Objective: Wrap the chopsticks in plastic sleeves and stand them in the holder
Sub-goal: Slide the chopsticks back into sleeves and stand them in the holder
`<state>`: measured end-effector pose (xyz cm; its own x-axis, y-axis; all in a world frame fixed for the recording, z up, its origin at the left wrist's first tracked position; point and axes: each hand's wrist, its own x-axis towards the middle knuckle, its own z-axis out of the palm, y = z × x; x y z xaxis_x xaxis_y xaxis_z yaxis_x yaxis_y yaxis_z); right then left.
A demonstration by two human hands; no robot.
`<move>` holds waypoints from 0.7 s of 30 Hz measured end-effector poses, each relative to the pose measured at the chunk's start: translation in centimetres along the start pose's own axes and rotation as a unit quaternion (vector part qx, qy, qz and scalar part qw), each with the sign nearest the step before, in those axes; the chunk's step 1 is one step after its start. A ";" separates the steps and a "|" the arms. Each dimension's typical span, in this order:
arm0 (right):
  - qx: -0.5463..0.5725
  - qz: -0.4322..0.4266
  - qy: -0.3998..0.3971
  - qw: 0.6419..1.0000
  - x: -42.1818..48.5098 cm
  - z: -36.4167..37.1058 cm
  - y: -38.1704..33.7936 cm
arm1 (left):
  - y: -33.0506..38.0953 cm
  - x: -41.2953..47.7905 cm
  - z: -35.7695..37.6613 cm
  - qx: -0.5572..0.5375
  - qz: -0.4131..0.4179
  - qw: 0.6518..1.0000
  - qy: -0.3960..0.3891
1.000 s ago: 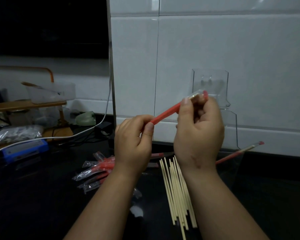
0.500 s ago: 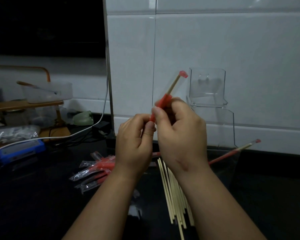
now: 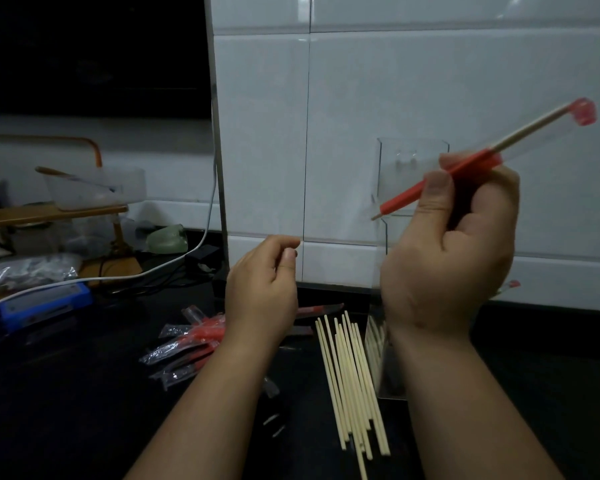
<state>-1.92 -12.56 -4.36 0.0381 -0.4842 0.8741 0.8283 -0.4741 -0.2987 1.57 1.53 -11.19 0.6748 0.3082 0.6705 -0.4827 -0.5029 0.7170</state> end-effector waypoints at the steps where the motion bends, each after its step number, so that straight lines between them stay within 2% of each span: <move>1: -0.010 0.004 0.009 1.000 0.1 0.0 0.2 | -0.2 0.0 0.0 0.025 -0.023 0.999 -0.017; 5: -0.045 0.022 0.013 0.999 0.3 -0.1 0.8 | -1.3 0.4 -0.1 0.120 -0.117 0.982 -0.091; 12: 0.007 0.015 0.083 0.996 0.9 -0.7 0.8 | -1.0 0.3 -0.4 0.165 -0.160 0.967 -0.111; 17: -0.033 0.077 0.058 0.995 0.6 -0.4 1.5 | -0.7 0.3 -0.4 0.175 -0.165 0.964 -0.115; 21: -0.073 0.093 0.002 0.993 0.3 -0.1 1.6 | -0.4 0.2 -0.5 0.172 -0.165 0.964 -0.115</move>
<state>-0.65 -13.58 -4.59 0.1806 -0.5753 0.7977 0.7176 -0.4776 -0.5069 1.55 2.18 -11.24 0.8853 0.3299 0.3276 -0.0328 -0.6586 0.7518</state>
